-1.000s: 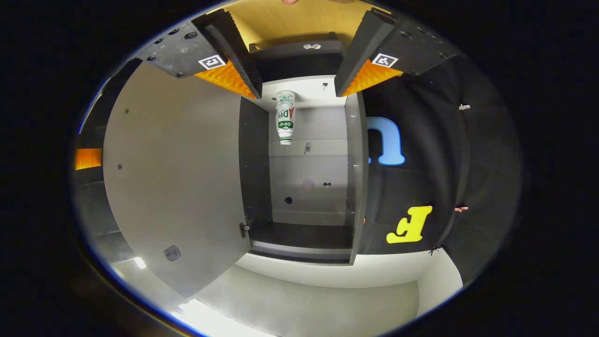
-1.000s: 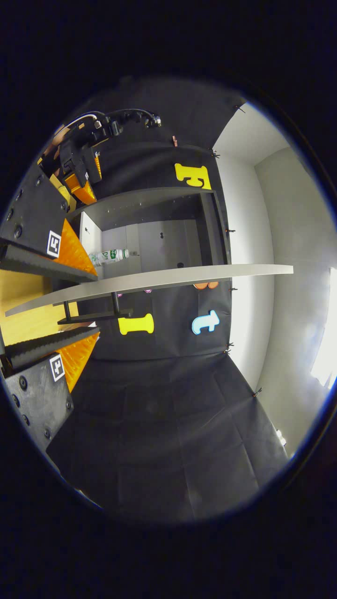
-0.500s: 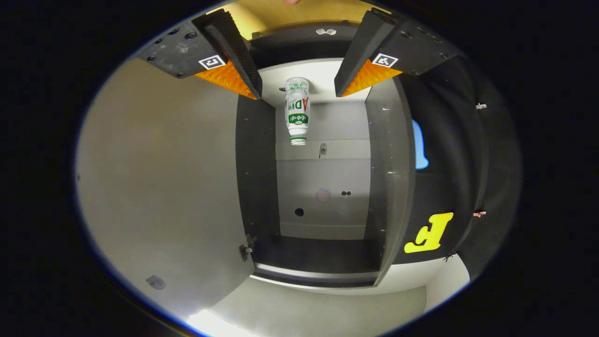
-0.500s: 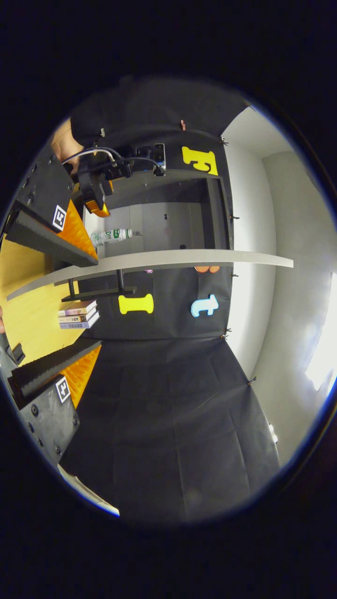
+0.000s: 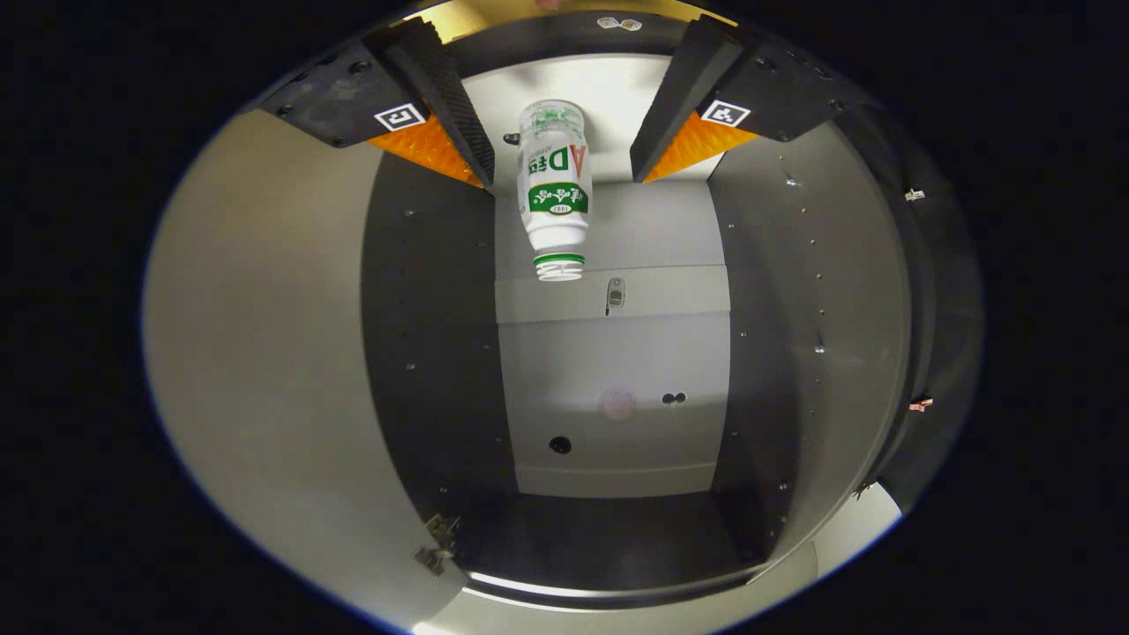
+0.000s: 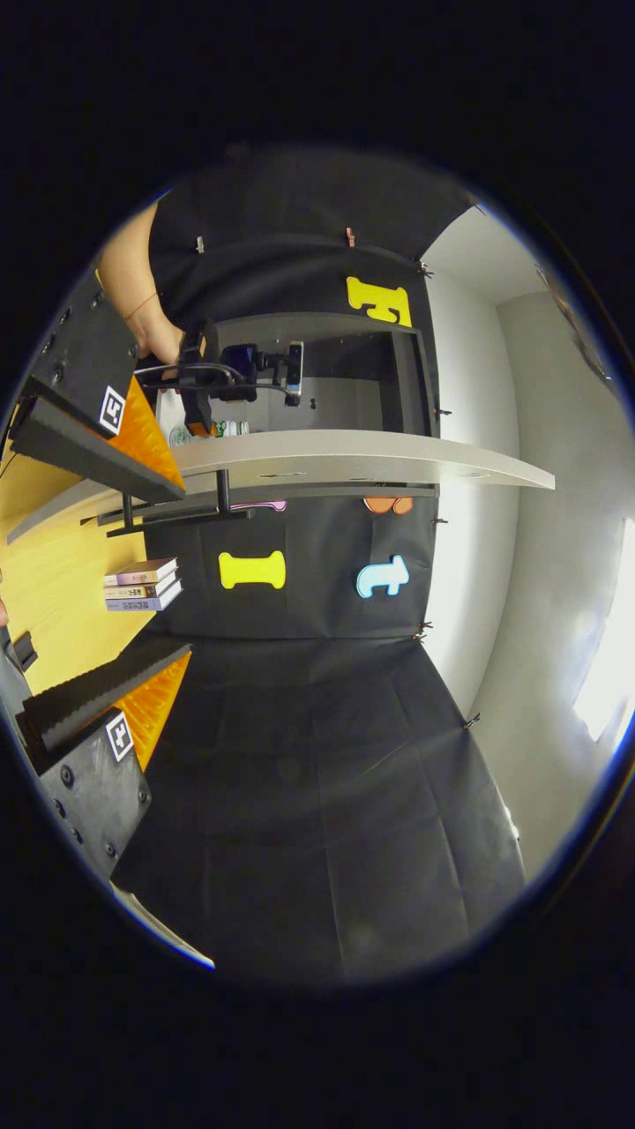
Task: Open the cabinet door with the right hand, grasp the bottle in the cabinet with the left hand and place it on the coaster, then close the cabinet door with the right hand.
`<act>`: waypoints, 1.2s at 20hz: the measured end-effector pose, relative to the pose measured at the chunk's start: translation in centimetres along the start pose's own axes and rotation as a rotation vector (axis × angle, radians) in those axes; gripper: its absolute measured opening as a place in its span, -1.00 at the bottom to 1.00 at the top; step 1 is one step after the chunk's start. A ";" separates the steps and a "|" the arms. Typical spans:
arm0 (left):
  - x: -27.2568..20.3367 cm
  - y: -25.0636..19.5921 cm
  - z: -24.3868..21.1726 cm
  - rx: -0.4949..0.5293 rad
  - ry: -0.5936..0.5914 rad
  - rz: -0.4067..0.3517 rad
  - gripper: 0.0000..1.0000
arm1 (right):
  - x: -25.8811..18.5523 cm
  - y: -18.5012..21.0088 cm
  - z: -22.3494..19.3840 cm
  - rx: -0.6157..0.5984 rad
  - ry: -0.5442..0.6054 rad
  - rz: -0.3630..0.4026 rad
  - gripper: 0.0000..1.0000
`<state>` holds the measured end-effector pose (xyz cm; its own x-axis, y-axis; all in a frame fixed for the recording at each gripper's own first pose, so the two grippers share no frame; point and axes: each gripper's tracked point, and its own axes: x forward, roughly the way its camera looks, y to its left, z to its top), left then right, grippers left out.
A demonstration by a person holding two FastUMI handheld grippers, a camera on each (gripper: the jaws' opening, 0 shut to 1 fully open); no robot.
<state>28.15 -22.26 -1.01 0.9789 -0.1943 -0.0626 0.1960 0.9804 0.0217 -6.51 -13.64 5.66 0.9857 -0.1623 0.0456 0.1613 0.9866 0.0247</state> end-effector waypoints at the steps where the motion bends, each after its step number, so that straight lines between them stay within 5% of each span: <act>1: 1.0 0.0 -0.5 -0.005 0.011 0.009 0.95 | 0.2 -0.1 0.2 -0.001 -0.012 0.010 0.95; 12: 8.6 1.1 -0.7 -0.071 0.024 0.064 0.95 | 2.5 -3.0 -1.6 -0.031 0.027 0.003 0.95; 17: 8.8 0.3 -0.9 -0.081 0.020 0.038 0.47 | 3.1 -3.9 -2.0 -0.030 0.037 -0.013 0.95; 24: 5.7 1.1 0.8 -0.057 0.008 0.026 0.43 | 2.5 -3.7 -1.6 -0.027 0.026 -0.019 0.95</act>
<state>33.98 -22.29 -0.52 0.9831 -0.1690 -0.0706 0.1670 0.9854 -0.0336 -4.51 -17.64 4.09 0.9832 -0.1813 0.0195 0.1813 0.9834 -0.0013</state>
